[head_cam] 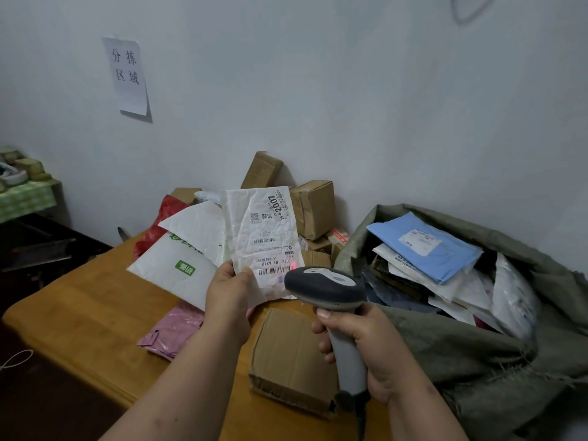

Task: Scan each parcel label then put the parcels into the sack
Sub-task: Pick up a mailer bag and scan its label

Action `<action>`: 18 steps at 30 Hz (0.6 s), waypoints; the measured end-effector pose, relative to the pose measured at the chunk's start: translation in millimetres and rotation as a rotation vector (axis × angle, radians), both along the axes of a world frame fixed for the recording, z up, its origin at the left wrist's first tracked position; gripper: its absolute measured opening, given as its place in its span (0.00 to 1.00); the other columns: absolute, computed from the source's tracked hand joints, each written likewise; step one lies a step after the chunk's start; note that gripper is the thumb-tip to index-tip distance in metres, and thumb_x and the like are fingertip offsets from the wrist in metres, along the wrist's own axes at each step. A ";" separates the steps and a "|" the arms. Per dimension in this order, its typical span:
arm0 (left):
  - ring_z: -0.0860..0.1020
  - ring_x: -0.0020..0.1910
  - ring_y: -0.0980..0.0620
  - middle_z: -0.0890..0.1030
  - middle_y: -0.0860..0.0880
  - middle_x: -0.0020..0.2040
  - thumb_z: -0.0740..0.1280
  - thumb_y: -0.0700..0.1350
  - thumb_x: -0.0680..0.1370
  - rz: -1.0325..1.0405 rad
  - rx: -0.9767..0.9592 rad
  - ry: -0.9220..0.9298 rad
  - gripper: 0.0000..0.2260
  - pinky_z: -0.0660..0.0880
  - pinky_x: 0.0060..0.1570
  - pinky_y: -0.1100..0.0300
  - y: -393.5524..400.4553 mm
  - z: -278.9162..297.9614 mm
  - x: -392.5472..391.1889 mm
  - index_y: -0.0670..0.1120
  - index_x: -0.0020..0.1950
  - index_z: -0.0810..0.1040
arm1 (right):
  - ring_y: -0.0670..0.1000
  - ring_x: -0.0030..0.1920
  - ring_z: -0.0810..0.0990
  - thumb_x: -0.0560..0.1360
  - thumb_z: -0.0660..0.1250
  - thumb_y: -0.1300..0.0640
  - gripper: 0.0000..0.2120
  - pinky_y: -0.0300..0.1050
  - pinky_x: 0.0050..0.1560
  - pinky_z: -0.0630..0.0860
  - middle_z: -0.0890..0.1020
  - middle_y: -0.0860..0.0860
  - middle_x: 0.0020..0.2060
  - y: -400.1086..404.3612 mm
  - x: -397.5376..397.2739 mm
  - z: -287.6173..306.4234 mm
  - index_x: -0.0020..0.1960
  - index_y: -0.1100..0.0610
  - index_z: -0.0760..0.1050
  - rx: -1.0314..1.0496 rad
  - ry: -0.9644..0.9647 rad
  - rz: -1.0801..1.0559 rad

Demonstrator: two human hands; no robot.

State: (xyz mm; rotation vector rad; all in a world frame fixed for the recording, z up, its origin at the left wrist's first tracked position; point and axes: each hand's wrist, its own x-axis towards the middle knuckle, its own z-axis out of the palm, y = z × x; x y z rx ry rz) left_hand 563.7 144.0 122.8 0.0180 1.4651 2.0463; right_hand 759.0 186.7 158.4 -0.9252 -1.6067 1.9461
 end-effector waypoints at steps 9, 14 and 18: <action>0.82 0.51 0.46 0.83 0.49 0.51 0.62 0.40 0.83 -0.010 -0.015 0.015 0.10 0.82 0.52 0.44 -0.1 -2.9 8.1 0.53 0.51 0.79 | 0.52 0.34 0.80 0.73 0.73 0.61 0.13 0.44 0.34 0.77 0.83 0.57 0.40 4.9 5.8 -0.9 0.56 0.61 0.79 0.008 -0.001 0.016; 0.84 0.45 0.47 0.86 0.50 0.45 0.62 0.40 0.83 -0.036 -0.014 0.021 0.10 0.83 0.47 0.48 -0.2 -6.6 6.1 0.53 0.49 0.79 | 0.52 0.35 0.81 0.71 0.76 0.58 0.15 0.45 0.35 0.78 0.85 0.56 0.40 8.4 2.6 -2.6 0.56 0.60 0.80 0.011 0.002 0.005; 0.85 0.38 0.51 0.85 0.57 0.36 0.61 0.39 0.83 -0.083 -0.004 0.037 0.10 0.82 0.35 0.55 0.6 -9.7 -3.5 0.52 0.51 0.79 | 0.53 0.39 0.83 0.64 0.76 0.53 0.21 0.45 0.37 0.78 0.86 0.57 0.44 8.4 -11.7 0.4 0.55 0.57 0.81 0.057 0.063 -0.022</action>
